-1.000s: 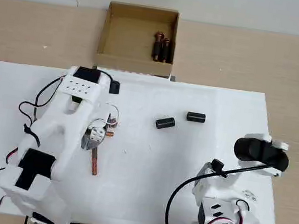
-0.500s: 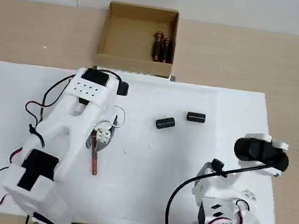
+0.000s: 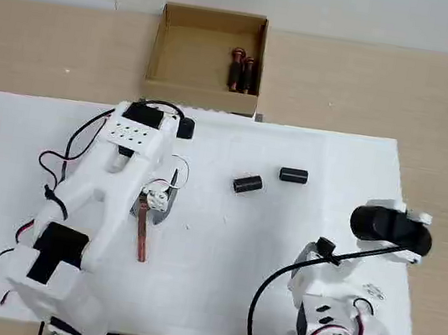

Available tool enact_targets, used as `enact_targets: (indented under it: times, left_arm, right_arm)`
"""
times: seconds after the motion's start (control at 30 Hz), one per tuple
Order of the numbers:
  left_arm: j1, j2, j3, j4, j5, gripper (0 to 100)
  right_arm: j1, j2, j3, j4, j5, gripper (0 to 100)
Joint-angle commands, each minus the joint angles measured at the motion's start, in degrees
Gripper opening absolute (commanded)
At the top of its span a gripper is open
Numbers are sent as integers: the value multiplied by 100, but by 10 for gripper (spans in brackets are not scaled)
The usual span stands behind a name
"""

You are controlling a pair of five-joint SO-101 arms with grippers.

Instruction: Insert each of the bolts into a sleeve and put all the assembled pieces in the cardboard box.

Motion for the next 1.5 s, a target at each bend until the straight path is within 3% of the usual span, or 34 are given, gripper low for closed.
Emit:
enact_targets:
  times: [0.0, 0.43, 0.6, 0.83, 1.13, 1.47]
  left_arm:
    - [9, 35, -180, -44, -9, 118]
    - [0, 668, -171, -185, -18, 113]
    - [0, 677, -163, -237, -18, 6]
    - [0, 624, -136, -202, -18, 5]
    - [26, 563, -1455, 589, -26, 5]
    - [44, -2145, -1789, 580, -185, 5]
  right_arm:
    - [66, -4, -26, -145, 62, 3]
    - [66, -4, -26, -127, 62, 3]
    - [66, -4, -26, -127, 62, 3]
    - [66, -4, -70, -180, 53, 3]
    - [31, -4, -862, -136, 246, 3]
    - [22, -4, -1495, 154, 1081, 3]
